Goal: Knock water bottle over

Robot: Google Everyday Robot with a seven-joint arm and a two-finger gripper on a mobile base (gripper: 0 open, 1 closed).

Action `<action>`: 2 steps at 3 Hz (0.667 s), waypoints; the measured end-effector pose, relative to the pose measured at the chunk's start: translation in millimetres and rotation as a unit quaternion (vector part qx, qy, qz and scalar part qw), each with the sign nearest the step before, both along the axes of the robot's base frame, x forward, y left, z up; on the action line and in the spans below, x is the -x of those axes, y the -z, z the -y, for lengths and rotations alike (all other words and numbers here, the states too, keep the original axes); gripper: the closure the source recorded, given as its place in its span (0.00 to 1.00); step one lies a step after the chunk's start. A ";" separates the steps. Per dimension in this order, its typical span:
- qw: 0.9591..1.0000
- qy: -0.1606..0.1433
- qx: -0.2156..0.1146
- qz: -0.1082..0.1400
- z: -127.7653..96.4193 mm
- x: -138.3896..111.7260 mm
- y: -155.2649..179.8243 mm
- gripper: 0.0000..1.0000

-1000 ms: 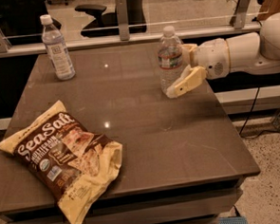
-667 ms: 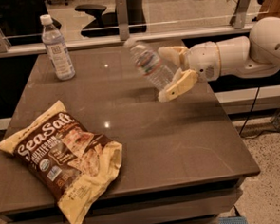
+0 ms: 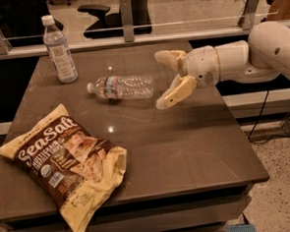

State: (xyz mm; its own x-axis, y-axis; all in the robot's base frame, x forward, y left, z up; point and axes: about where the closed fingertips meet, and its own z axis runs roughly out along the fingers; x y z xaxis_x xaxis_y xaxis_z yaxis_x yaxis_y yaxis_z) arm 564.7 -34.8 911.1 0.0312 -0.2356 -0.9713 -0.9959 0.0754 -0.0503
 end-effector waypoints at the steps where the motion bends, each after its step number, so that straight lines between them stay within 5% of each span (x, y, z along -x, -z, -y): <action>1: 1.000 0.000 0.010 0.007 0.1 -7.9 1.4 0.00; 2: 1.000 0.002 0.023 0.013 2.8 -17.2 3.6 0.00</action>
Offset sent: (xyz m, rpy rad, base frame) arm 0.0307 -0.0130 -0.0064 -0.0812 -0.0440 -0.0200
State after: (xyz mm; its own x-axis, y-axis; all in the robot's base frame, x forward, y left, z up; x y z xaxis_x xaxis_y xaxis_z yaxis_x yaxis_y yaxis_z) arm 582.0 -37.6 907.5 0.0556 -0.2800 -0.9584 -0.9939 0.0759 -0.0799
